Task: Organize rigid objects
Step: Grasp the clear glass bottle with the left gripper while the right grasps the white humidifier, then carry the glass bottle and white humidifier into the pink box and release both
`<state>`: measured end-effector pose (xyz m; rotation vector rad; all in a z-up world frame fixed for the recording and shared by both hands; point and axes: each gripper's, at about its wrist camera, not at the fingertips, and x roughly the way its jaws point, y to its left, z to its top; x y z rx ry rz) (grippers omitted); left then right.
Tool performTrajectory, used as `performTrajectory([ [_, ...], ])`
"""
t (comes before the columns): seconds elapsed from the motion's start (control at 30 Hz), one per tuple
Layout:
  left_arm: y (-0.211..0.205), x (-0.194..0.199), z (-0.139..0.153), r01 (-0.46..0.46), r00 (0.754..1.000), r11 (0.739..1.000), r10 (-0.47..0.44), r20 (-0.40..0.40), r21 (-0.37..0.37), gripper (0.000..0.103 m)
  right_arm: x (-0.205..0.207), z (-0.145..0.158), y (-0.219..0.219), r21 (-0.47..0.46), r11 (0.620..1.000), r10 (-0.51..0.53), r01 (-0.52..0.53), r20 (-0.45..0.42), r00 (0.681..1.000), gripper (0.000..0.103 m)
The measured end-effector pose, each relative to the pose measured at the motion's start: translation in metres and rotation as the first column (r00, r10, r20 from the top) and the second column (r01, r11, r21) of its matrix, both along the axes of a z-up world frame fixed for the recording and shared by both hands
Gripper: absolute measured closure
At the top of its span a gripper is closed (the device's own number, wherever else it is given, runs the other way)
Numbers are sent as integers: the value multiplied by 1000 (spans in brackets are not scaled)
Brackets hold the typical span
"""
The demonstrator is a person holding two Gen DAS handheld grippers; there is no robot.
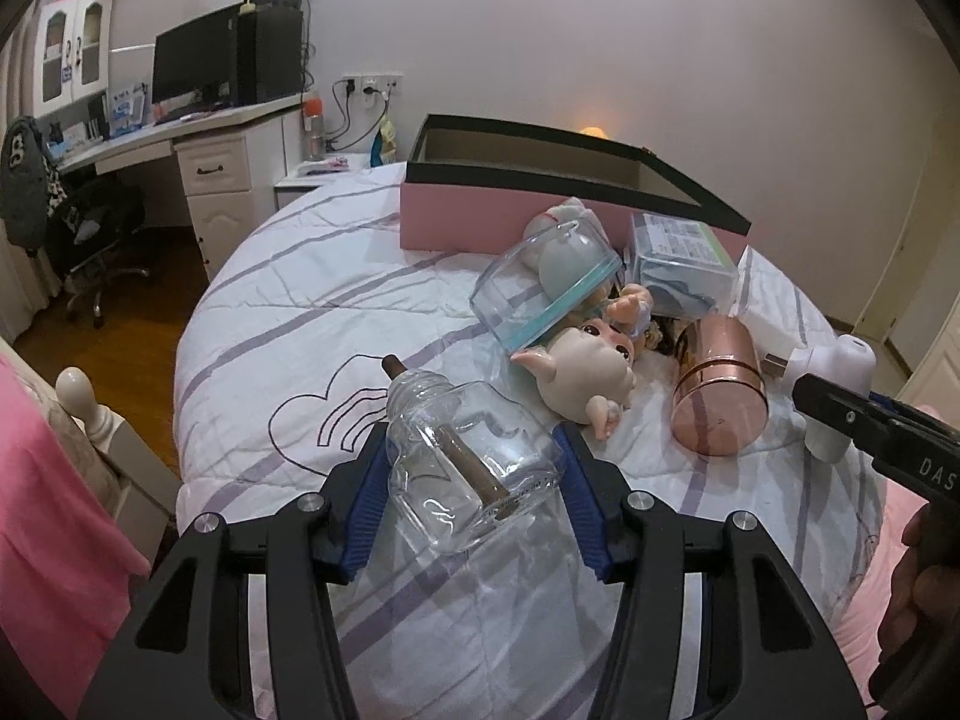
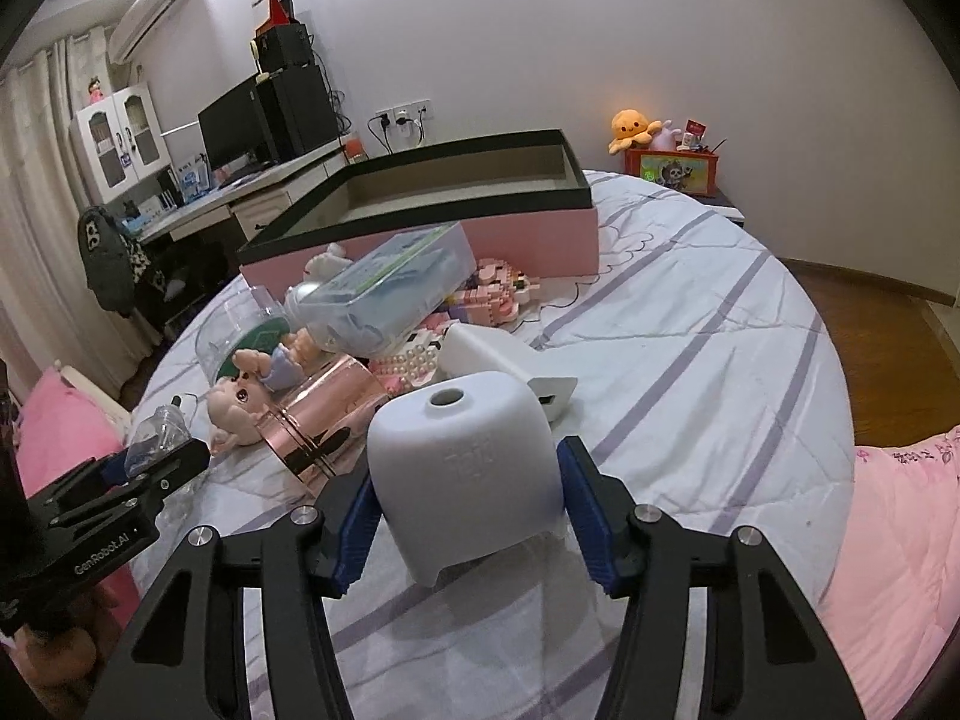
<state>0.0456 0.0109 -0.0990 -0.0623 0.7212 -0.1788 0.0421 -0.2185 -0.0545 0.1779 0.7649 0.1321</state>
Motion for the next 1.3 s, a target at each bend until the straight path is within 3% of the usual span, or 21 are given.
performTrajectory([
  [0.47,5,-3,43,7,996,1000,-6,87,-11,49,0,35,3,12,999,32,-33,69,997,45],
  [0.8,-1,63,111,35,972,999,-35,232,6,49,66,92,-4,-23,997,71,-68,174,982,45],
  [1.03,-21,144,122,73,978,997,-73,195,7,49,145,100,-6,-16,997,81,-79,136,987,45],
  [1.3,-47,220,84,88,995,996,-89,38,31,49,214,57,-5,2,997,73,-72,-22,997,45],
])
